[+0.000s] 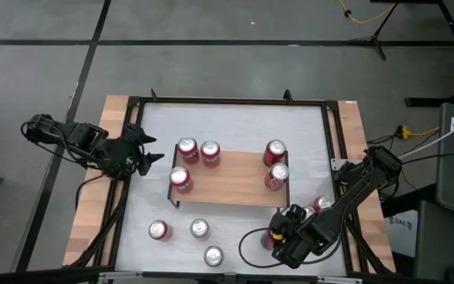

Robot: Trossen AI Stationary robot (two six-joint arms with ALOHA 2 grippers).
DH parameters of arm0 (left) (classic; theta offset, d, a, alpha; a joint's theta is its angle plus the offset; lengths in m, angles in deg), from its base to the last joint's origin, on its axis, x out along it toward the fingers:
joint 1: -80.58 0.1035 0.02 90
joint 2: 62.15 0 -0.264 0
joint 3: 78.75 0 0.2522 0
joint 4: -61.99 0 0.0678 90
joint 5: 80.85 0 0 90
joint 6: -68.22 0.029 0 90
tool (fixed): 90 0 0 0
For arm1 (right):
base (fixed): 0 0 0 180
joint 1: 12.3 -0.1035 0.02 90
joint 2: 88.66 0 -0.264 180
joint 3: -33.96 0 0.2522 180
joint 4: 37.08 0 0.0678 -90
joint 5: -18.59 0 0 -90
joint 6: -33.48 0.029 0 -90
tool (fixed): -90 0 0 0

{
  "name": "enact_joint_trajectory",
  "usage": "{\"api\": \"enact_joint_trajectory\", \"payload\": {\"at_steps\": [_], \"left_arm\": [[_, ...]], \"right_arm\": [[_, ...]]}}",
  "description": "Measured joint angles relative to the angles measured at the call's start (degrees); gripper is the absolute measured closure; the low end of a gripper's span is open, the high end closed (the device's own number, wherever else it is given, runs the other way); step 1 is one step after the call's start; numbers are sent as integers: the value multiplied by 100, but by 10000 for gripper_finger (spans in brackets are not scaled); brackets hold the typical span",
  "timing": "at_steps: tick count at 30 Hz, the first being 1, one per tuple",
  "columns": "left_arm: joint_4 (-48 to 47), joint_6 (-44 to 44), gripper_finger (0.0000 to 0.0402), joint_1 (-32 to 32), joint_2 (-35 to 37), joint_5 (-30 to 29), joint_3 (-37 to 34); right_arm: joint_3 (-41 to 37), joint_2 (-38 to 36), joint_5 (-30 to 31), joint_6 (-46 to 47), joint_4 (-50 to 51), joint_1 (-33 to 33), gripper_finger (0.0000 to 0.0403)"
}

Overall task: Place canned beverage on shelf
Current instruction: Put the red black soda can on the shelf

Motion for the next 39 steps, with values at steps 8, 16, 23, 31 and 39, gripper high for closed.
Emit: {"api": "enact_joint_trajectory", "payload": {"at_steps": [8, 16, 23, 31, 39], "left_arm": [[0, 0, 74, 2, 0, 0, 0], [0, 0, 74, 1, 0, -1, 0], [0, 0, 74, 0, 0, -1, 0], [0, 0, 74, 0, 0, -2, 0], [0, 0, 74, 0, 0, -2, 0]], "right_arm": [[0, -2, 0, 0, 0, 0, 104], [2, -2, 24, 0, 0, 0, 104], [2, -2, 48, 0, -2, 0, 104], [2, -2, 48, 0, -48, 0, 104], [2, -4, 83, 2, -55, 0, 104]]}}
